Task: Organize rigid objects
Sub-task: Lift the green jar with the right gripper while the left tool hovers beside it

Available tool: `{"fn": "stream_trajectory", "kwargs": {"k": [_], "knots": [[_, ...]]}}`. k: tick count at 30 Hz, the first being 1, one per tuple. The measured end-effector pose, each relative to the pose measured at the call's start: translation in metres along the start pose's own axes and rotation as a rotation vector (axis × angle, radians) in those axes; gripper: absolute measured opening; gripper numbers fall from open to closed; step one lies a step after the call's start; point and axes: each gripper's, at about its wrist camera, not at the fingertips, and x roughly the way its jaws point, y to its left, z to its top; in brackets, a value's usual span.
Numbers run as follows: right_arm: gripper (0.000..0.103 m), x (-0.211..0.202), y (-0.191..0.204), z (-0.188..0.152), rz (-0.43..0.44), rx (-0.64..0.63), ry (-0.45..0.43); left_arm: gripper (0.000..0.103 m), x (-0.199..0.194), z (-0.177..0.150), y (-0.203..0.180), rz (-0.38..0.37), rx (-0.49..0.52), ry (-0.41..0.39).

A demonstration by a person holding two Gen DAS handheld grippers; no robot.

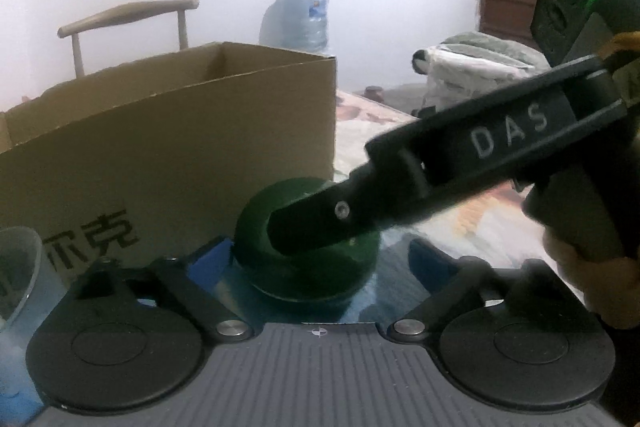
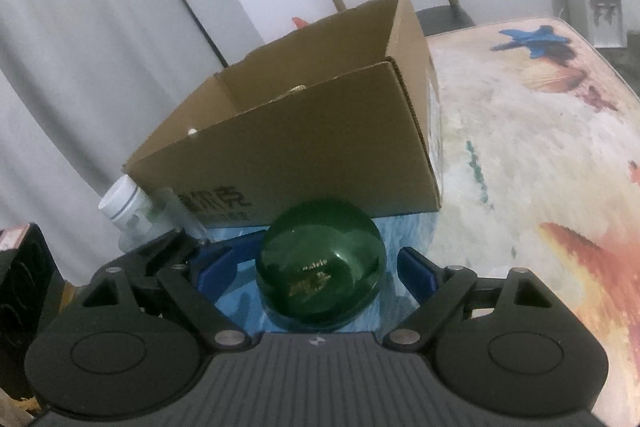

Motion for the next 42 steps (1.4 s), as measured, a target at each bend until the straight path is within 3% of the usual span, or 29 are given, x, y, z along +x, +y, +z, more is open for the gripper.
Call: {"fn": "stream_trajectory", "kwargs": {"k": [5, 10, 27, 42], "knots": [[0.089, 0.012, -0.005, 0.002, -0.005, 0.009, 0.018, 0.083, 0.001, 0.001, 0.003, 0.005, -0.021, 0.001], [0.081, 0.019, -0.013, 0.001, 0.041, 0.040, 0.032, 0.083, 0.000, 0.000, 0.003, 0.002, -0.019, -0.001], [0.082, 0.020, -0.015, -0.002, 0.048, 0.047, 0.034, 0.085, 0.008, 0.003, 0.004, 0.005, -0.031, 0.044], [0.082, 0.020, -0.016, -0.004, 0.055, 0.037, 0.032, 0.083, 0.003, 0.001, 0.004, 0.000, -0.054, 0.038]]}}
